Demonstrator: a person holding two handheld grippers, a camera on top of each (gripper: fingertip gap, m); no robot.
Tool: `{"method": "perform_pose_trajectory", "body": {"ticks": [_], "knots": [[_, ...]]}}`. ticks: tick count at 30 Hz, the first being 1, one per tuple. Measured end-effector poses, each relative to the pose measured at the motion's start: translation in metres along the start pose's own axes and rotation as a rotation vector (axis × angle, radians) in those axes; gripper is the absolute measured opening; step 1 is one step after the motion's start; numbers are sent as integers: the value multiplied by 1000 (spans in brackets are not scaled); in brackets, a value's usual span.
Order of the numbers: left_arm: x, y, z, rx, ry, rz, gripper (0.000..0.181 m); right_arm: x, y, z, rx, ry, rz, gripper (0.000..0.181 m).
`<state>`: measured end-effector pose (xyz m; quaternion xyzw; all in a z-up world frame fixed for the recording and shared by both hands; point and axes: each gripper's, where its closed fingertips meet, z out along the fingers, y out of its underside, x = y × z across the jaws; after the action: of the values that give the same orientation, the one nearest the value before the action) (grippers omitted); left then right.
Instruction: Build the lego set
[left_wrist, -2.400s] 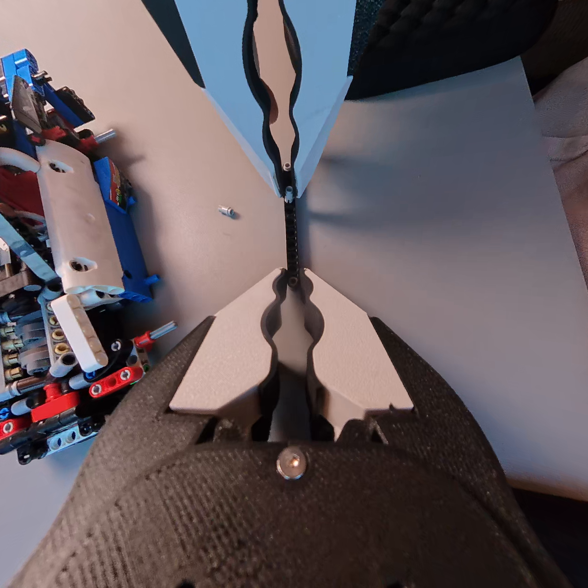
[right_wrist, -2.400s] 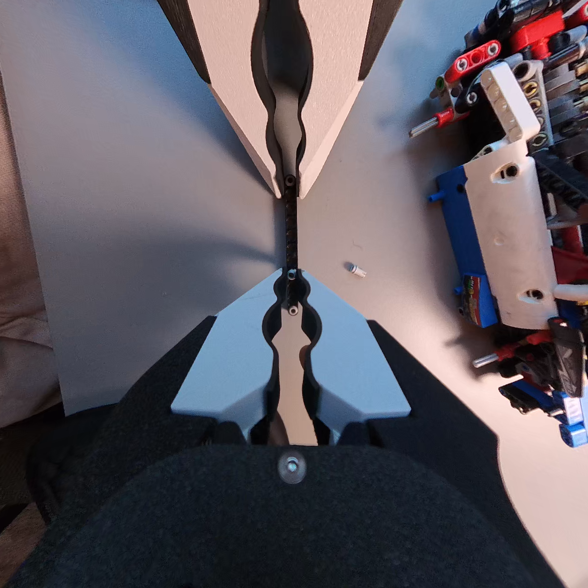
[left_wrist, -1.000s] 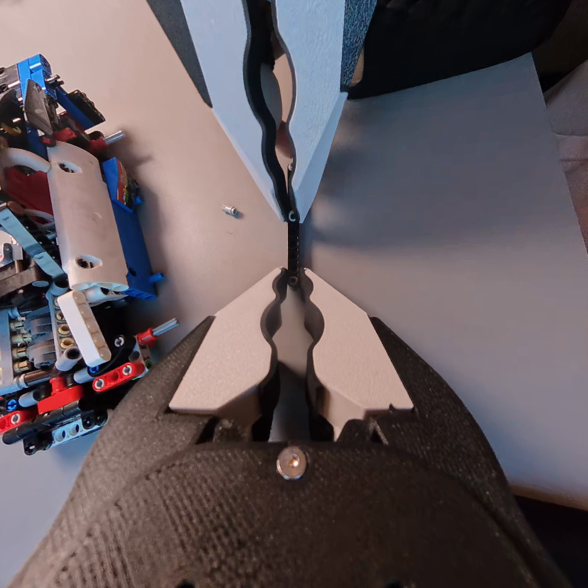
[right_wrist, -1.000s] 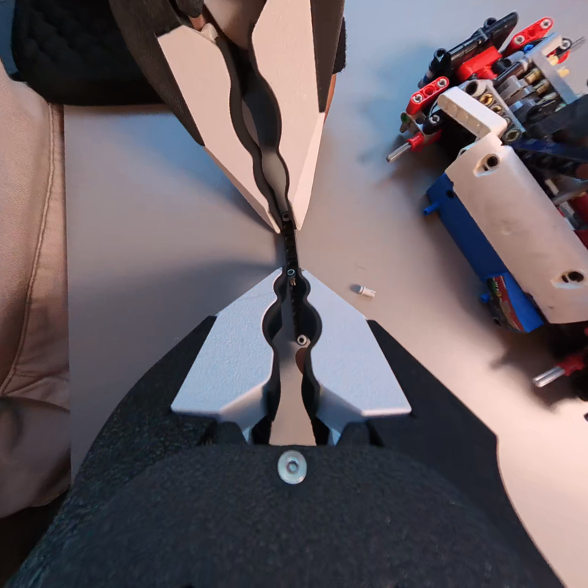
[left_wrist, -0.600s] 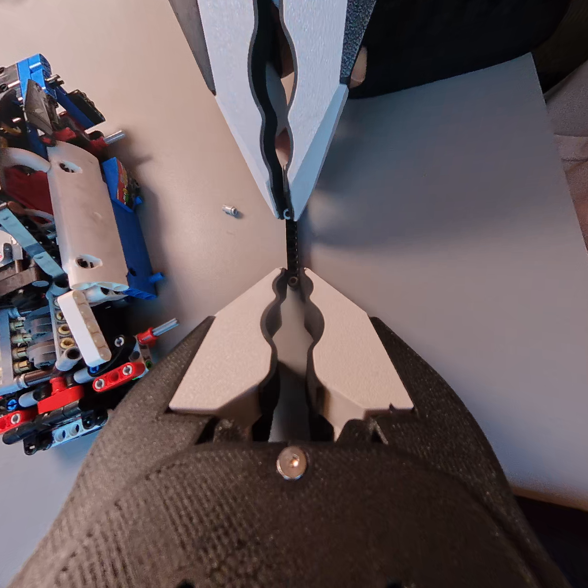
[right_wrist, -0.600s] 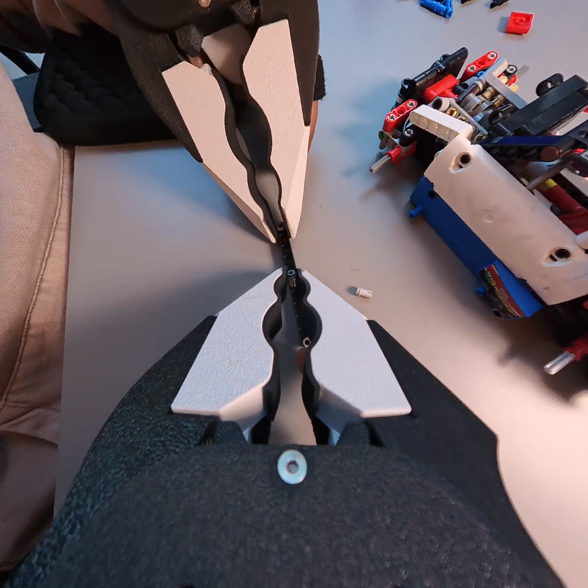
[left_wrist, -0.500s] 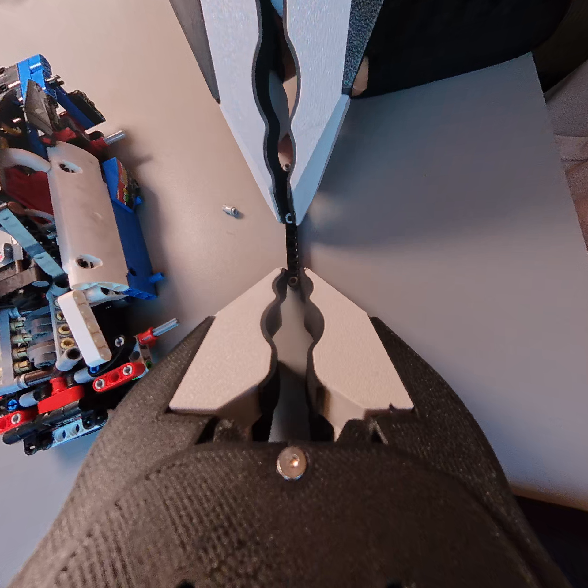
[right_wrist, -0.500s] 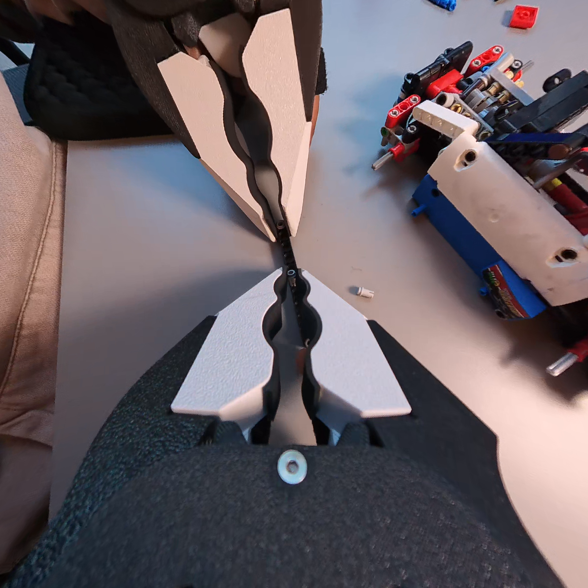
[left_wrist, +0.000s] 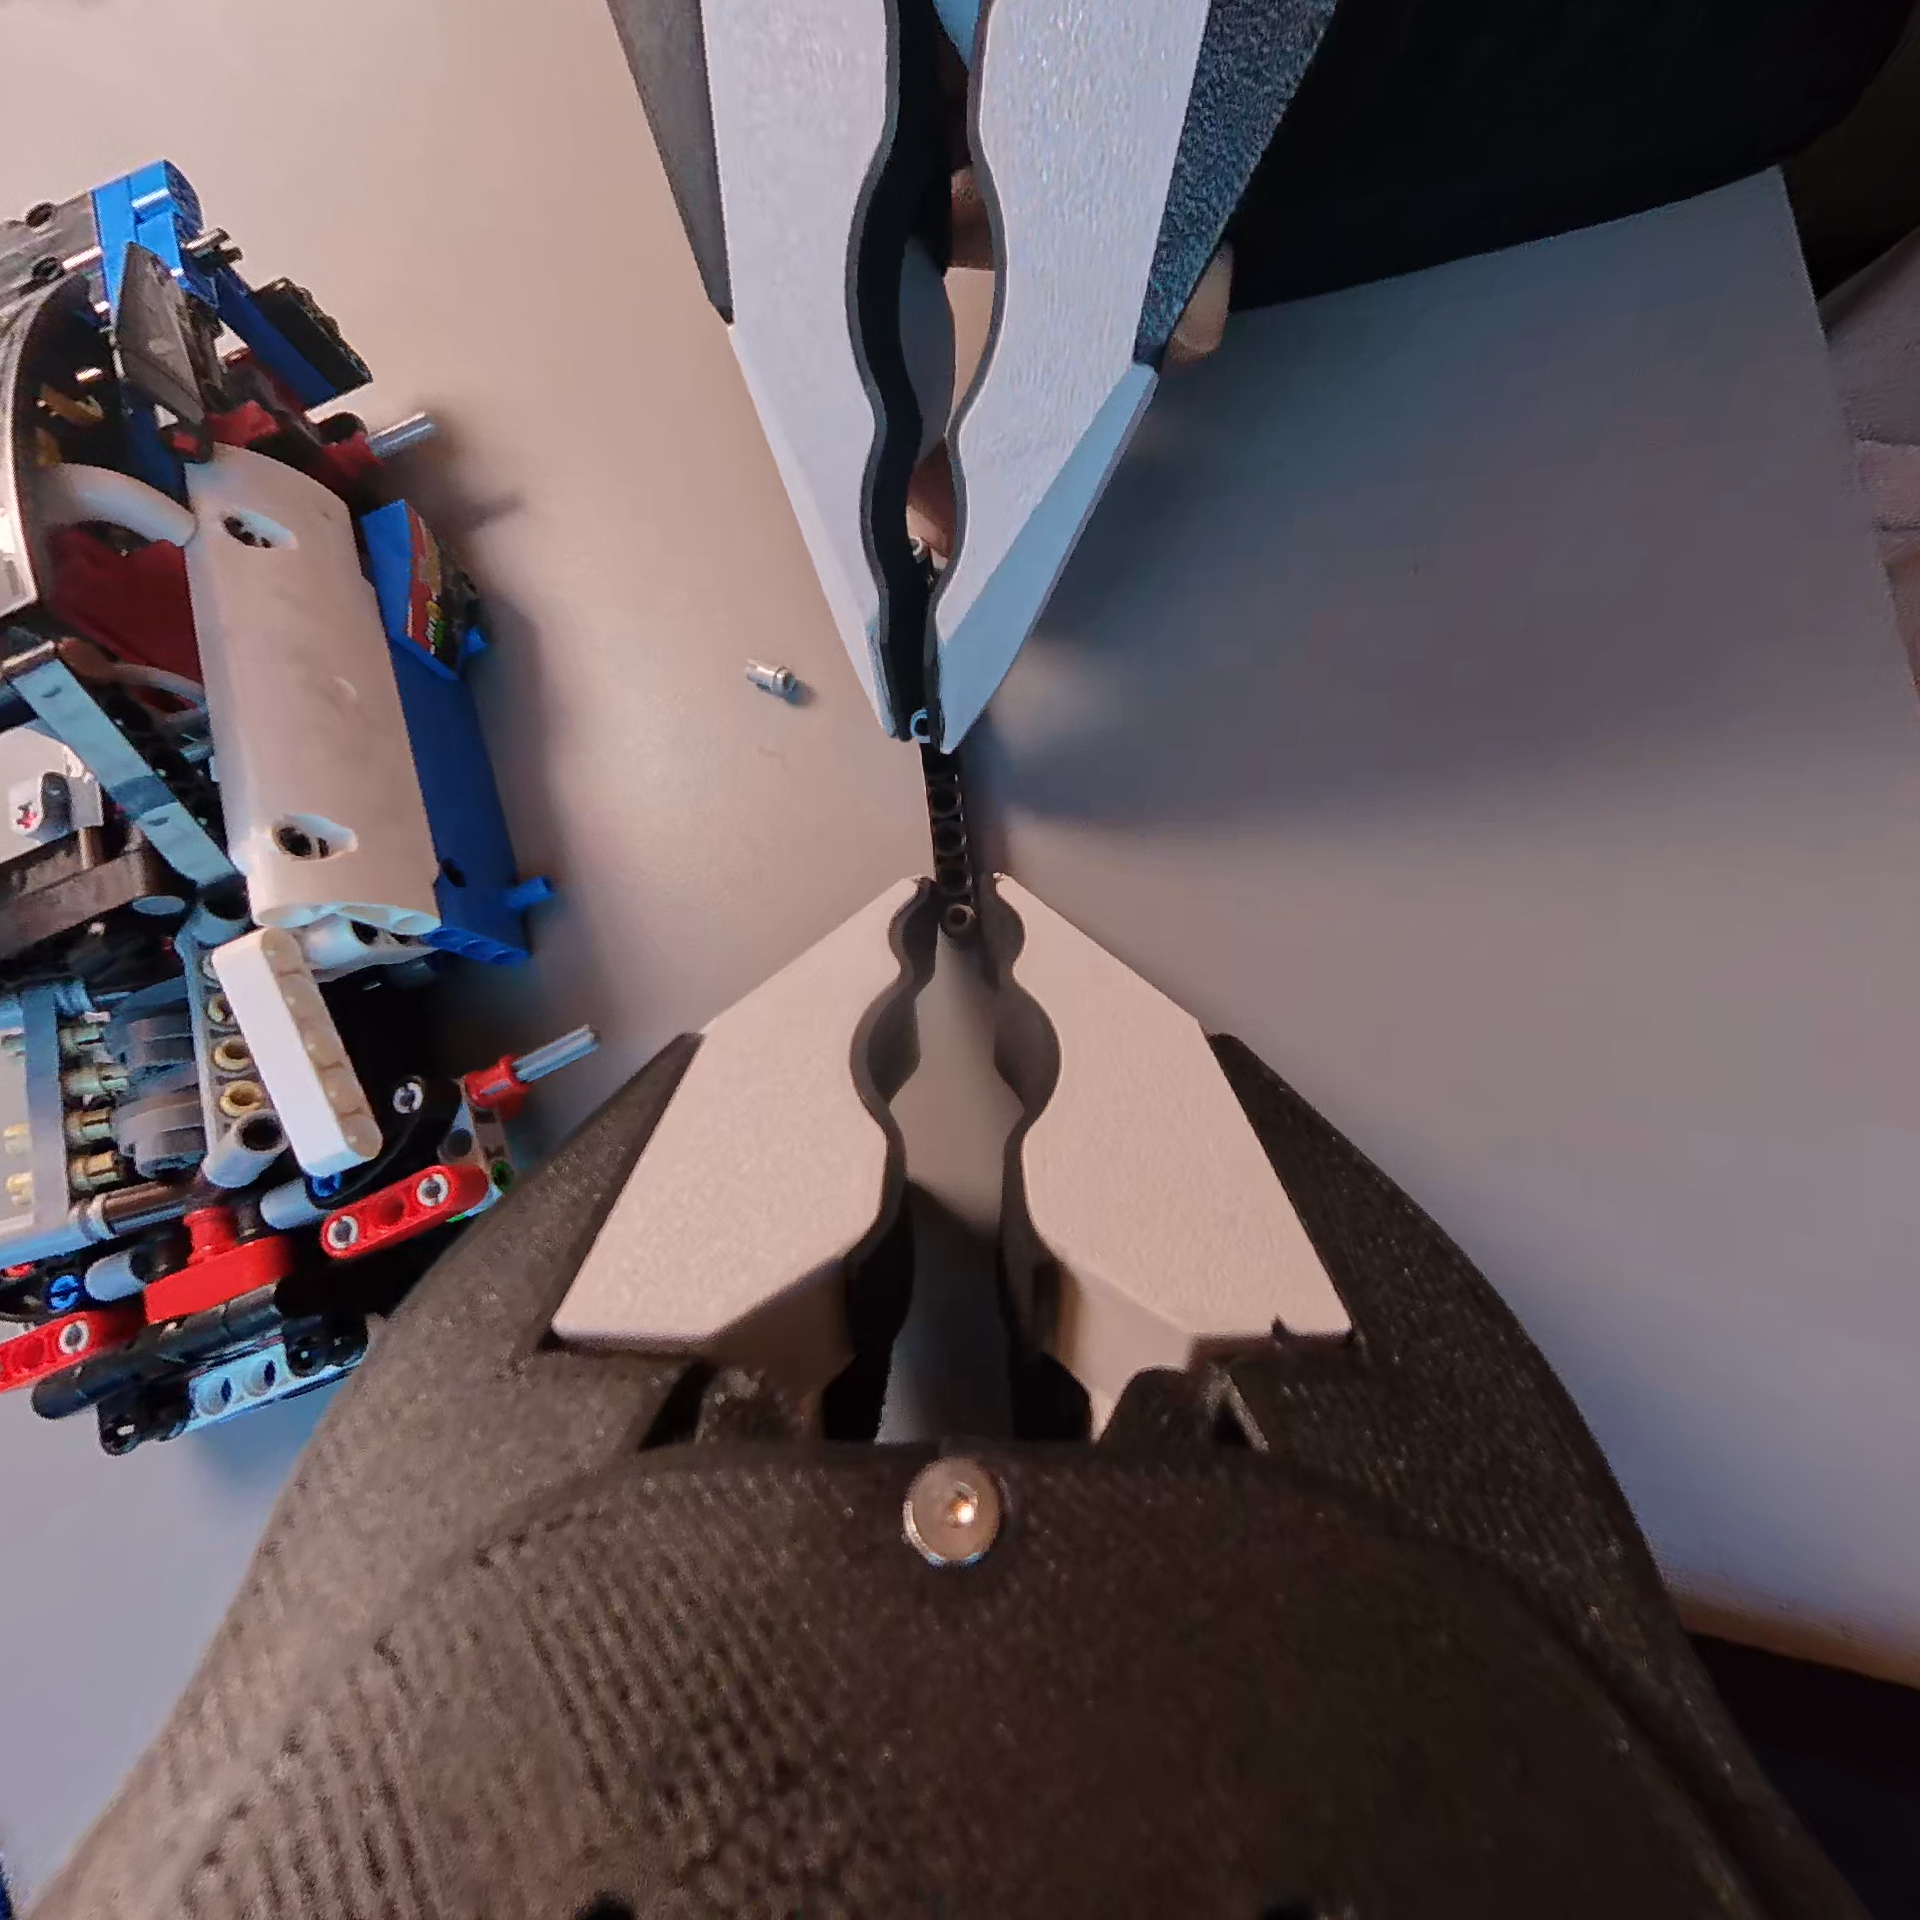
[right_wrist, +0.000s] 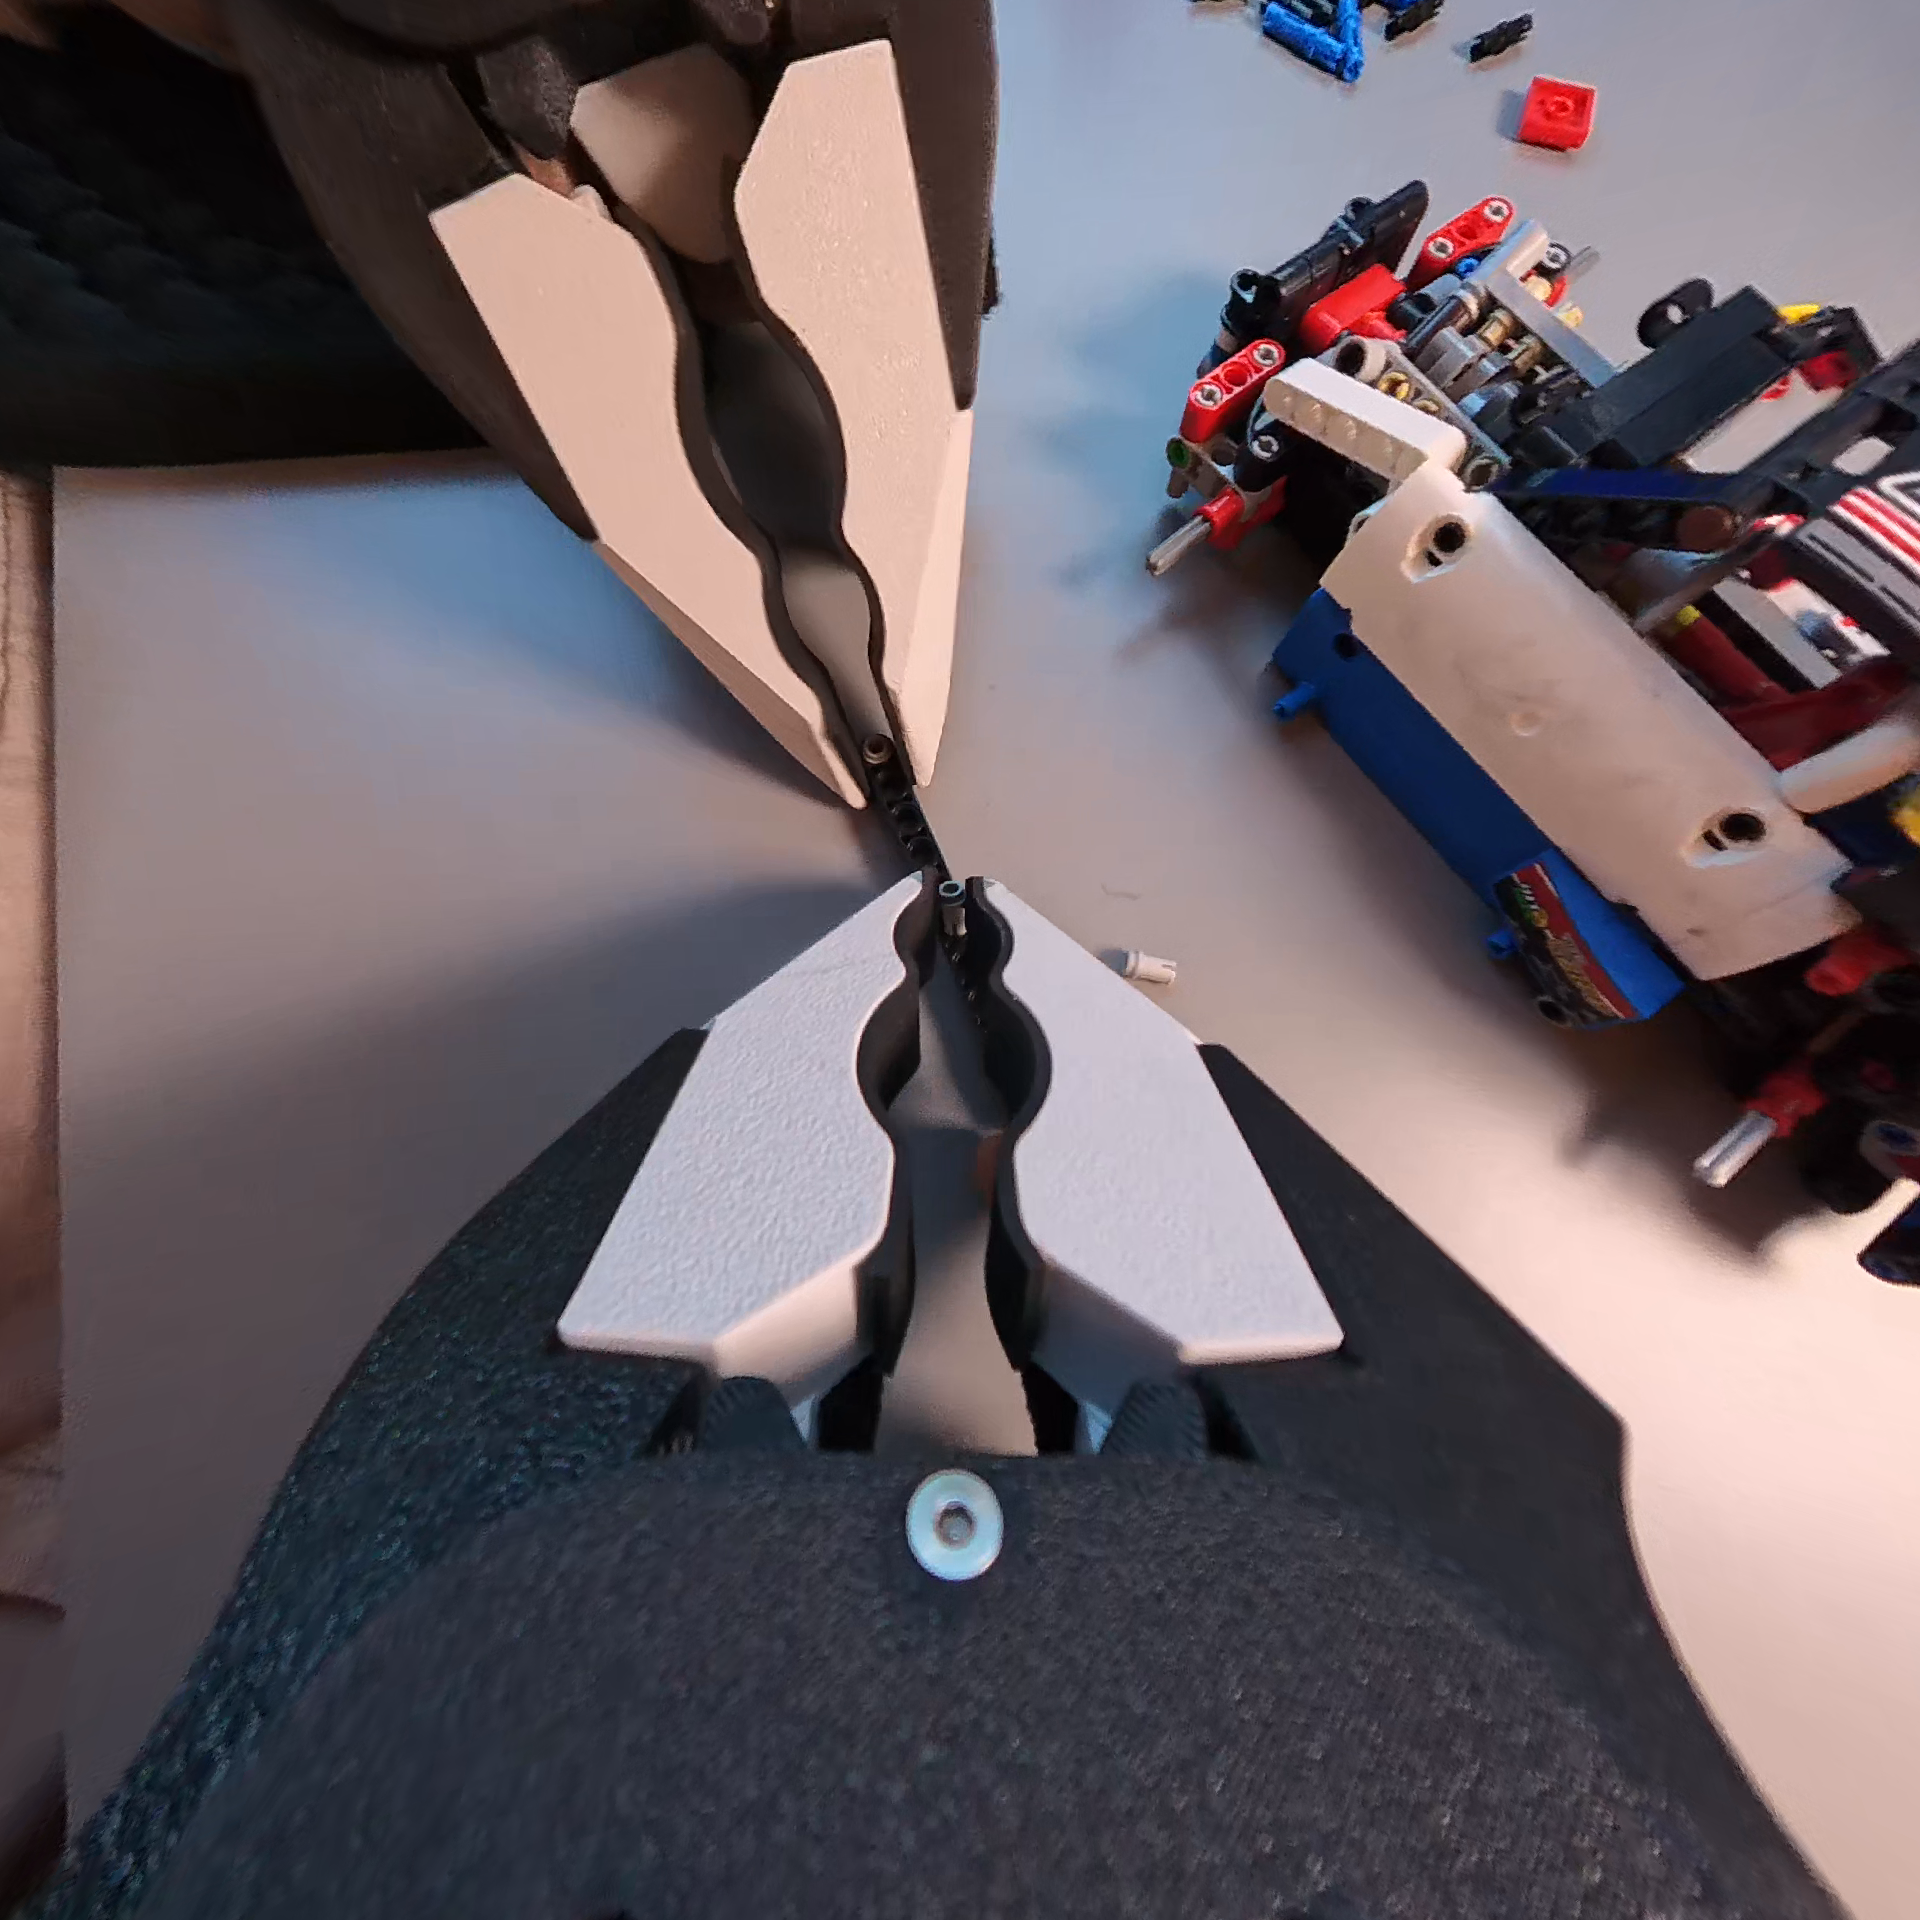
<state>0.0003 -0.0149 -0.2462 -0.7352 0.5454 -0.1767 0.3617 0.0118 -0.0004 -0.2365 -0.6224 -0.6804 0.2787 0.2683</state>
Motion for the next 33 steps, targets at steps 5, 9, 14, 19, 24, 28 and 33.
{"method": "perform_pose_trajectory", "body": {"ticks": [5,9,14,19,24,28,33], "knots": [[-3,1,0,-4,-20,-15,7,6,-6,4,5,108,187,3],[-5,1,-1,-7,-23,-30,7,8,-4,3,18,117,319,3],[-4,2,-1,-9,-24,-31,7,9,0,0,23,131,391,3],[-6,2,-1,-11,-28,-43,6,3,-5,-2,68,102,423,3],[-6,2,-1,-11,-29,-42,7,7,-7,0,88,142,438,3],[-7,3,-2,-13,-31,-49,7,9,-4,1,66,171,434,3],[-7,4,-2,-19,-40,-60,6,9,-2,0,53,217,396,3]]}}
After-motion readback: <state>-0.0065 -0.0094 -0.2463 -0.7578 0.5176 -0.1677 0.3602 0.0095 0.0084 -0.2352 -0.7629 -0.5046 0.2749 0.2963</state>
